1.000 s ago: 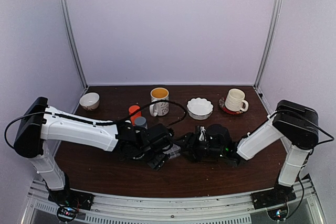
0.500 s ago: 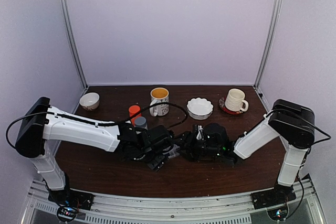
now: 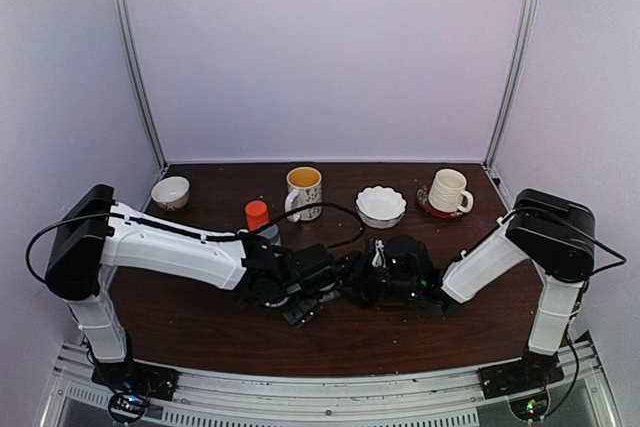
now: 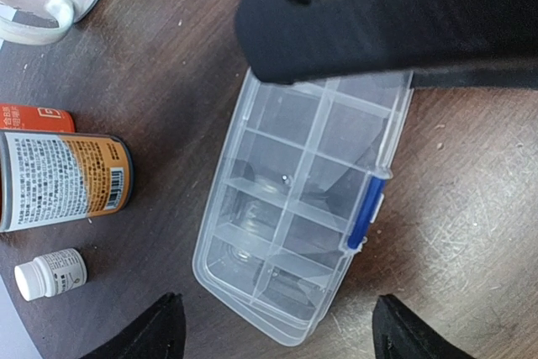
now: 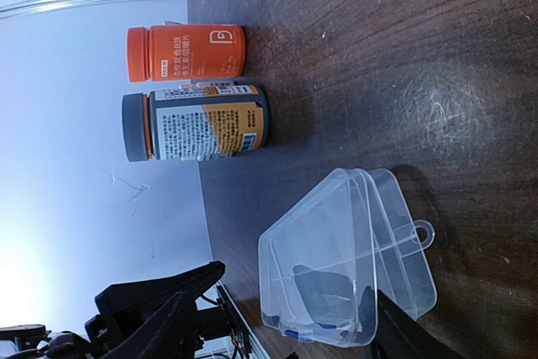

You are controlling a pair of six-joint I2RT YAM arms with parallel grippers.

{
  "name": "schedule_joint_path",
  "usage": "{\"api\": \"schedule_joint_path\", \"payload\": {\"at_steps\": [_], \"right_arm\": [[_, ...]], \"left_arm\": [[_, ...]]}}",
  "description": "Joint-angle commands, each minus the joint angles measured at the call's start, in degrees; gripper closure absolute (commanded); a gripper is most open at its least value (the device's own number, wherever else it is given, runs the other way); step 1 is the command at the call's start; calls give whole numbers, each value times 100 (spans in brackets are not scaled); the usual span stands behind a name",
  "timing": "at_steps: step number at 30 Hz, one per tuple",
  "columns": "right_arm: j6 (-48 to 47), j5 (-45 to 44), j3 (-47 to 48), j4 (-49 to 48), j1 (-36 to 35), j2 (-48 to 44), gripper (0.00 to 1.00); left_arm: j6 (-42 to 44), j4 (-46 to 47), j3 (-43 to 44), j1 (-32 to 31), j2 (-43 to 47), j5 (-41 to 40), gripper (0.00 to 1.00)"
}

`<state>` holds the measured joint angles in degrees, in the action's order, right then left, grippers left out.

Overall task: Sort the pills into containers
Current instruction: Adjust the pill container at the center of the board.

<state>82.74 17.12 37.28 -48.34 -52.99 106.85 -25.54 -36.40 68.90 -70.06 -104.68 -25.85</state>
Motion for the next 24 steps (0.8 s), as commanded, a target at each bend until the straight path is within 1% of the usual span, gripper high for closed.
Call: {"api": "schedule_joint_path", "payload": {"at_steps": [1,8,16,20,24], "right_arm": [[-12,30,107,30,10,83,32],[-21,41,96,57,10,75,32],[-30,32,96,115,9,49,31],[-43,28,87,139,9,38,32],[-55,21,95,149,11,47,32]], "left_arm": [[38,-105,197,40,-121,-226,19],[-212,-432,403,39,-272,-697,21],[-286,-655,640,42,-368,-1084,22],[-316,-865,800,39,-276,-1310,22],[-320,-880,831,52,-118,-1453,22]]}}
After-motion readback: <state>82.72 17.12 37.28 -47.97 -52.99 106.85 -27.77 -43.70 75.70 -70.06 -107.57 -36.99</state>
